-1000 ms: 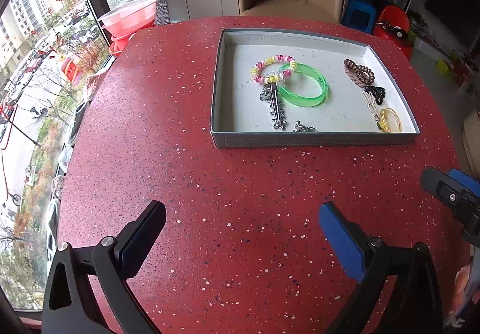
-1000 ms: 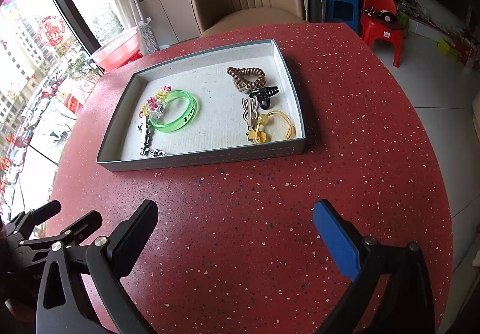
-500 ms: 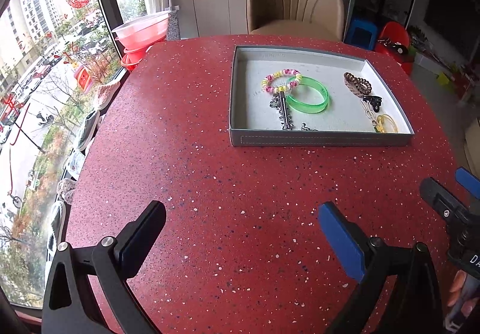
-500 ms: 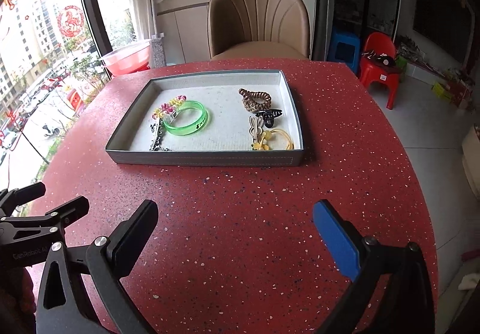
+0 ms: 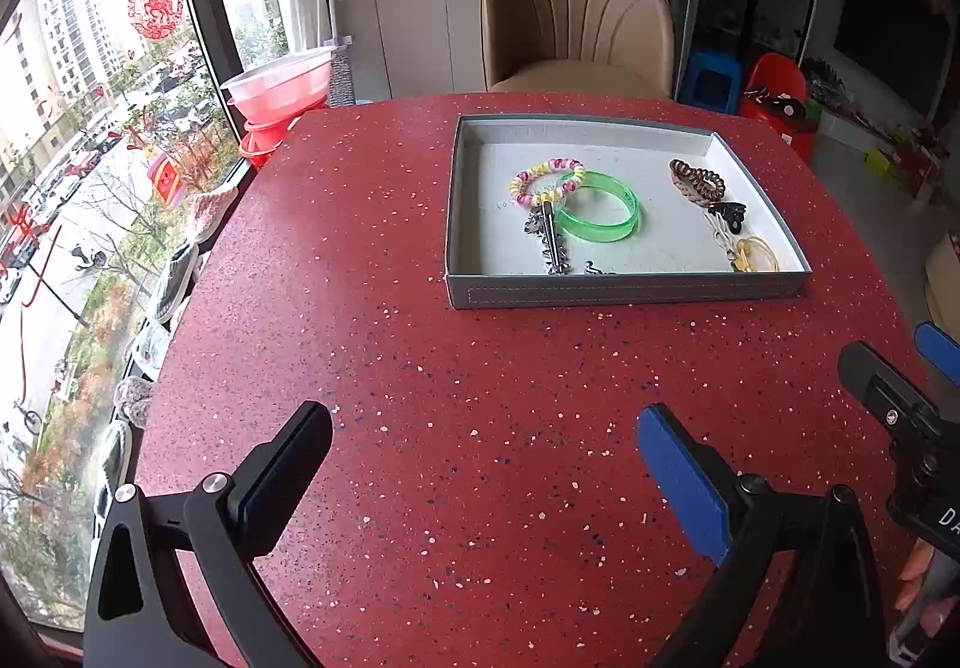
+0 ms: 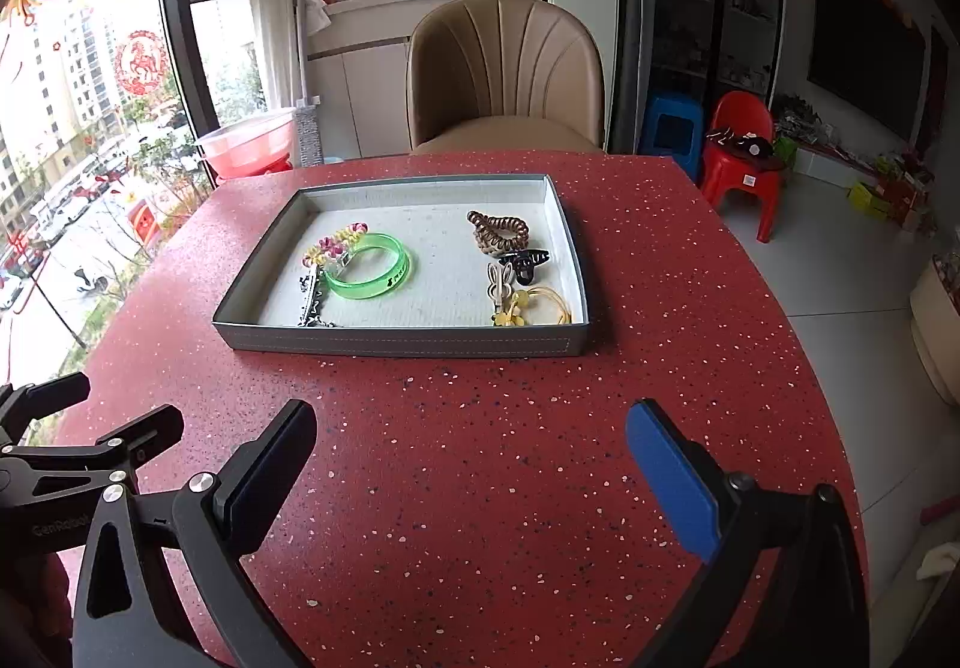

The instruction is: Organize jewelry

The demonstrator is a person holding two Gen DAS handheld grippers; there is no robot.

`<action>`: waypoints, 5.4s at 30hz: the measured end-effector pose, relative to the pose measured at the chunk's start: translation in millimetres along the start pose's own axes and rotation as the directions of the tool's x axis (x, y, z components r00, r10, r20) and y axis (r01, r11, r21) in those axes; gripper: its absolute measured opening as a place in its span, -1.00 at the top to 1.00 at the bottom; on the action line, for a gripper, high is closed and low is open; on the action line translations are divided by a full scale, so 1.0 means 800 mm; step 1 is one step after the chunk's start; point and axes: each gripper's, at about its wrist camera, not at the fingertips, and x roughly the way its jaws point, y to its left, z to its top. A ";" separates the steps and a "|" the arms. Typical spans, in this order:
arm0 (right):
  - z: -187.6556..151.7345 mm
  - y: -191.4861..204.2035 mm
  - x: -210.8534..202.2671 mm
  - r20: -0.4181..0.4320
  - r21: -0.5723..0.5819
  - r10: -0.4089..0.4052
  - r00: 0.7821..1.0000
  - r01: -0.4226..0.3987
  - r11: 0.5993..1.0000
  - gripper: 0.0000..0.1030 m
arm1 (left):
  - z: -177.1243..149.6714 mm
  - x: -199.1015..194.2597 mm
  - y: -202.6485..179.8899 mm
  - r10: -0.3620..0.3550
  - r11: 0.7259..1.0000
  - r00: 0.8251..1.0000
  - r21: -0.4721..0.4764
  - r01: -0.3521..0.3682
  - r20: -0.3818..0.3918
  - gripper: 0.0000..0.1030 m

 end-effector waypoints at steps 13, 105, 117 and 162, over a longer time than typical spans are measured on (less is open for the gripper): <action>0.000 -0.003 -0.004 0.016 0.009 -0.007 1.000 0.007 1.000 -0.99 | -0.004 -0.002 0.002 0.004 1.000 1.000 -0.011 -0.004 0.003 -1.00; -0.007 -0.001 -0.010 0.025 0.018 -0.011 1.000 0.011 1.000 -0.99 | -0.012 -0.006 -0.004 -0.014 1.000 1.000 -0.005 0.014 -0.009 -1.00; -0.009 -0.004 -0.012 0.022 0.016 -0.007 1.000 0.006 1.000 -0.99 | -0.012 -0.009 -0.004 -0.010 1.000 1.000 -0.009 0.010 -0.013 -1.00; -0.005 -0.006 -0.015 0.013 0.015 -0.010 1.000 0.010 1.000 -0.99 | -0.009 0.001 -0.004 -0.021 1.000 0.999 -0.007 0.020 -0.027 -1.00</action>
